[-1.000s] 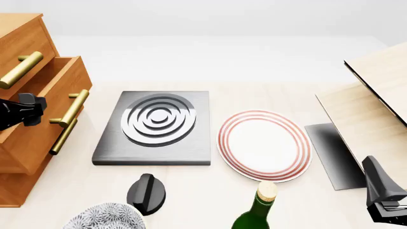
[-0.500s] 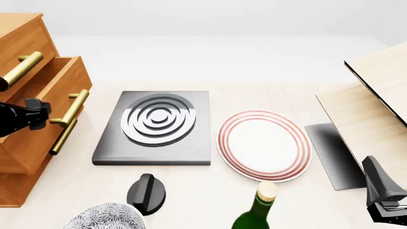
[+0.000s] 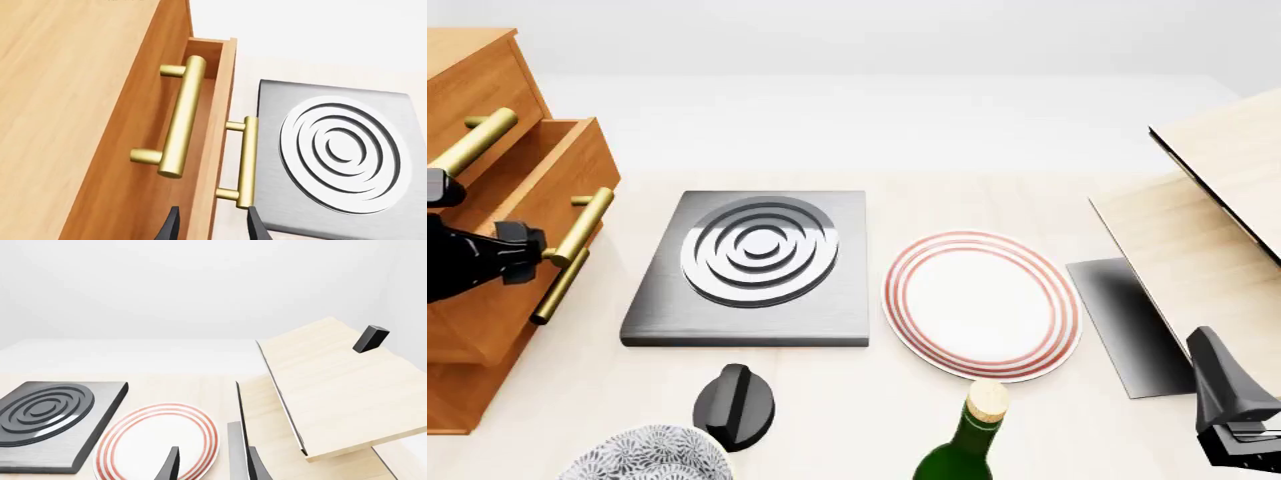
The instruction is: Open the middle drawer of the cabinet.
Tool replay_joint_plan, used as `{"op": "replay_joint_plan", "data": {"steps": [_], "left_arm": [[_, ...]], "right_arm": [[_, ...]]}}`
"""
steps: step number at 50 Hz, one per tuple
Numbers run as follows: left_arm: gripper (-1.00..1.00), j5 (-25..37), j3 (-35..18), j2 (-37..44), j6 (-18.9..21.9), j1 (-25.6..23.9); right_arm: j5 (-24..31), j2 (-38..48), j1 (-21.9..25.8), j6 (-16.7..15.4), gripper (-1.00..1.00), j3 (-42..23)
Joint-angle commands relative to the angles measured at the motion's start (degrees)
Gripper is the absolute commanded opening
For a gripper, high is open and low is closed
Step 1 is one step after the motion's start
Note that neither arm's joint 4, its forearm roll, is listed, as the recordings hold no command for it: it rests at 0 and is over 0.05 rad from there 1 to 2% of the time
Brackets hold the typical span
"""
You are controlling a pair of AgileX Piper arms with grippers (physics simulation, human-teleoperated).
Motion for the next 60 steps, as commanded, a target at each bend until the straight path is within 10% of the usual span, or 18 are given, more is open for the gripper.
{"op": "replay_joint_plan", "data": {"steps": [1, 60], "left_arm": [[1.00, -1.08, 1.81, 1.25, -0.89, -1.14], [1.00, -2.02, 3.66, 1.38, -1.03, -7.21]], "right_arm": [[-0.53, 0.02, -0.26, -0.01, 1.00, 0.28], [-0.64, 0.04, -0.26, -0.09, 1.00, 0.39]]}}
